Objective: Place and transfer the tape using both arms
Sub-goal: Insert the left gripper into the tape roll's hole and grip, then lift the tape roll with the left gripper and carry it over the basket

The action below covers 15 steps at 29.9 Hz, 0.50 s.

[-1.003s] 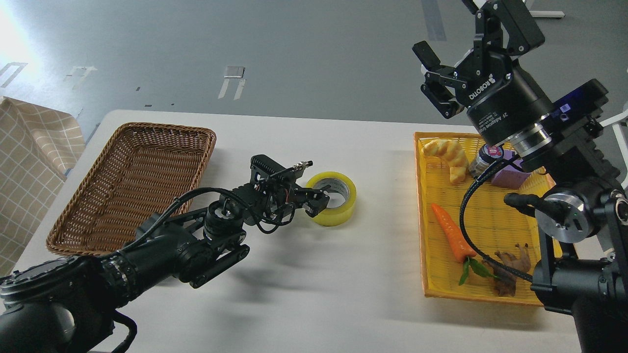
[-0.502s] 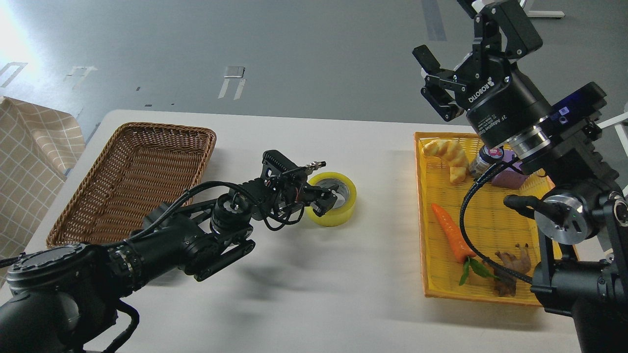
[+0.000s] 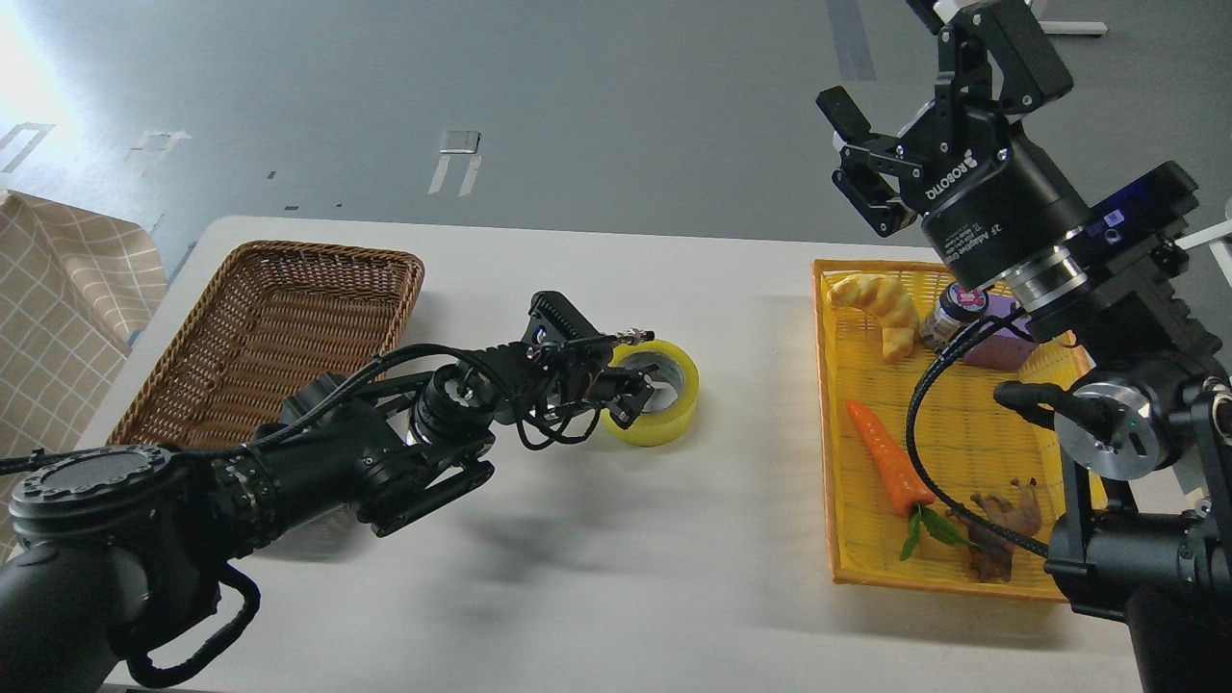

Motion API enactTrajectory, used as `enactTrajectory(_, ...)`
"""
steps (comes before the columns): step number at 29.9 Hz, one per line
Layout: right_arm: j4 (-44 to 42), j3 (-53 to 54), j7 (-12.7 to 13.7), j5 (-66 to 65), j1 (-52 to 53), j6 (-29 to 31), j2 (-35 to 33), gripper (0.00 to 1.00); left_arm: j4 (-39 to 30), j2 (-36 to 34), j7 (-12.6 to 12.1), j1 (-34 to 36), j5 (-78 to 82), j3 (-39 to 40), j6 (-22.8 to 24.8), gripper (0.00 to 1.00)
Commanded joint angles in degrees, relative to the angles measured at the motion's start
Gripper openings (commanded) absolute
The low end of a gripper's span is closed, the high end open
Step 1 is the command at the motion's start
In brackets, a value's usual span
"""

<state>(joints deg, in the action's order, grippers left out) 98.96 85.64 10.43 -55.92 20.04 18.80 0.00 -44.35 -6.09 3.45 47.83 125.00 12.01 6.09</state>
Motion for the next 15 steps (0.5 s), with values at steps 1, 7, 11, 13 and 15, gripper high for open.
enactTrajectory(1,0.01,0.40,0.03,0.02,-0.01,0.01,0.00,1.00,0.14,0.03,0.24,-0.10,0.00,-0.14,0.94,0.49)
enactTrajectory(7,-0.17,0.75,0.03,0.02,-0.01,0.01,0.00,1.00,0.76,0.03,1.02,0.16,0.00,-0.14,2.17,0.30)
enactTrajectory(11,-0.26,0.84,0.03,0.02,-0.01,-0.08,0.00,1.00,0.67,0.12,1.64,0.25,0.00,-0.14,2.26,0.26)
enactTrajectory(13,-0.17,0.84,0.03,0.02,-0.09,-0.08,0.00,1.00,0.67,0.03,1.64,0.60,0.00,-0.14,2.52,0.22)
enactTrajectory(15,-0.17,0.93,0.03,0.02,-0.09,-0.08,0.00,1.00,0.67,0.03,1.73,1.21,0.00,-0.14,3.23,0.16)
